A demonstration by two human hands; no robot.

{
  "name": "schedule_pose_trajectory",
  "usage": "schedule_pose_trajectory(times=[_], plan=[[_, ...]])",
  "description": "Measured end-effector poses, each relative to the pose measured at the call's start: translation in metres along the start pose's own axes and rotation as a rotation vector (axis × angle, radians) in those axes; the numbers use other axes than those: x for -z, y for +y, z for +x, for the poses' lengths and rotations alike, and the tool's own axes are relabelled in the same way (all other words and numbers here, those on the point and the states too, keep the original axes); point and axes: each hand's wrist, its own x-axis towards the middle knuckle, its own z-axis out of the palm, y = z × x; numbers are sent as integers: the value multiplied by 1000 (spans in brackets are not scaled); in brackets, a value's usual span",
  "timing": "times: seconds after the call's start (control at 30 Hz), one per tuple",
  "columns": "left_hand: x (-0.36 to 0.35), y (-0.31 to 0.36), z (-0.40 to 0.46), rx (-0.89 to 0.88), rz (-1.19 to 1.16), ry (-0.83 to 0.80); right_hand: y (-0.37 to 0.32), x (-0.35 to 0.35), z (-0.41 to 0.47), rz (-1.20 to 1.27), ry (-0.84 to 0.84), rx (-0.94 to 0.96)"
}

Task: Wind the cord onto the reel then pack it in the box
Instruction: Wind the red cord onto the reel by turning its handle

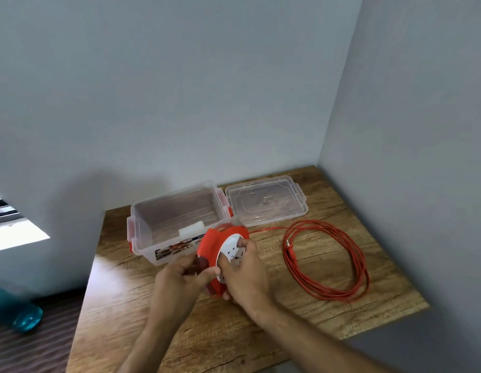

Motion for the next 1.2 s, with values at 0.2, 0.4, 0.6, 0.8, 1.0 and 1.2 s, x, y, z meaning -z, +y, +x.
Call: schedule_pose_trajectory(times=[0.2, 0.4, 0.6, 0.8, 1.0, 1.2], plan=[[8, 7, 10, 109, -121, 11, 11, 49, 5, -836, -69, 701], [31, 11, 35, 231, -66, -159, 4, 88, 28, -1239, -479, 1256], [37, 20, 60, 237, 68, -321, -2, 83, 49, -1334, -584, 1580], [35, 25, 72, 229, 121, -354, -5, 66, 54, -1173, -576, 850], [28, 18, 67, 128, 96, -271, 11, 51, 41, -1269, -270, 1061], [4, 10, 46, 49, -66, -147, 5, 19, 21, -126, 163, 55]])
